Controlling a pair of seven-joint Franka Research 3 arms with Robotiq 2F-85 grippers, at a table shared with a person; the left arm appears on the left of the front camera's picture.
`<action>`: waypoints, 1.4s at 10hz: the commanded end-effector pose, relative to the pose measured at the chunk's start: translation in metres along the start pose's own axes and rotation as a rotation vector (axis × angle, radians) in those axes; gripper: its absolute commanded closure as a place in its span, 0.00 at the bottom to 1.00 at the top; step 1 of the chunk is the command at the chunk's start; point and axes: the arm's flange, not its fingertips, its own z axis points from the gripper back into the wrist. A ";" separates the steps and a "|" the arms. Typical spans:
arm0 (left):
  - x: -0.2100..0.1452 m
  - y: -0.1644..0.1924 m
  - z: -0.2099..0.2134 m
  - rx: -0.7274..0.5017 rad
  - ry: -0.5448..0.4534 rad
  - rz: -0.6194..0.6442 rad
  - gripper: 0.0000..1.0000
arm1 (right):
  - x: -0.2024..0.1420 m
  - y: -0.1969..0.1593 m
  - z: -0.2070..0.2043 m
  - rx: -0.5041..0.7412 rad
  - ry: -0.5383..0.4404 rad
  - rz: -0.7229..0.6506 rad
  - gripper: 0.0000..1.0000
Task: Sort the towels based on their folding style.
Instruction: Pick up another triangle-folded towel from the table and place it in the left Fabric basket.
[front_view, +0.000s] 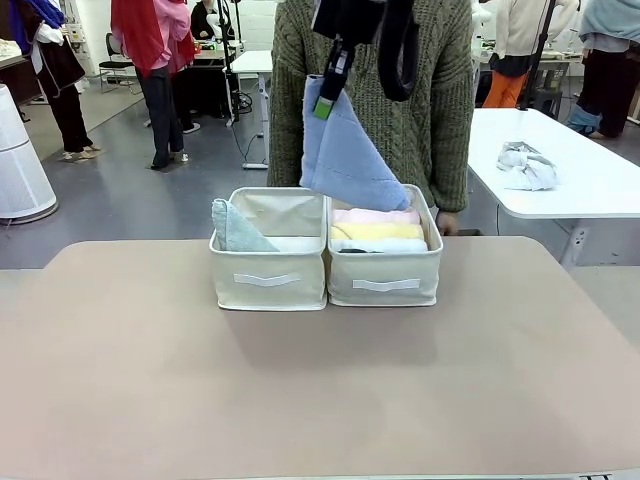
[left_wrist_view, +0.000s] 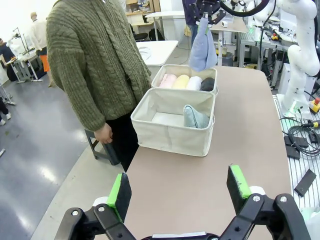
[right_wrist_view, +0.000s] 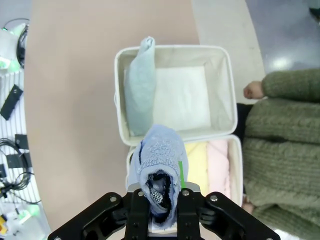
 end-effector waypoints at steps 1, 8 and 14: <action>0.000 -0.002 -0.002 0.010 0.009 0.005 0.00 | 0.029 -0.030 -0.012 -0.008 -0.007 0.060 0.82; 0.000 -0.002 -0.002 0.010 0.009 0.005 0.00 | 0.112 -0.075 -0.083 -0.013 -0.141 0.202 0.82; 0.000 -0.002 -0.002 0.010 0.009 0.005 0.00 | 0.090 -0.049 -0.106 0.010 -0.145 0.182 0.82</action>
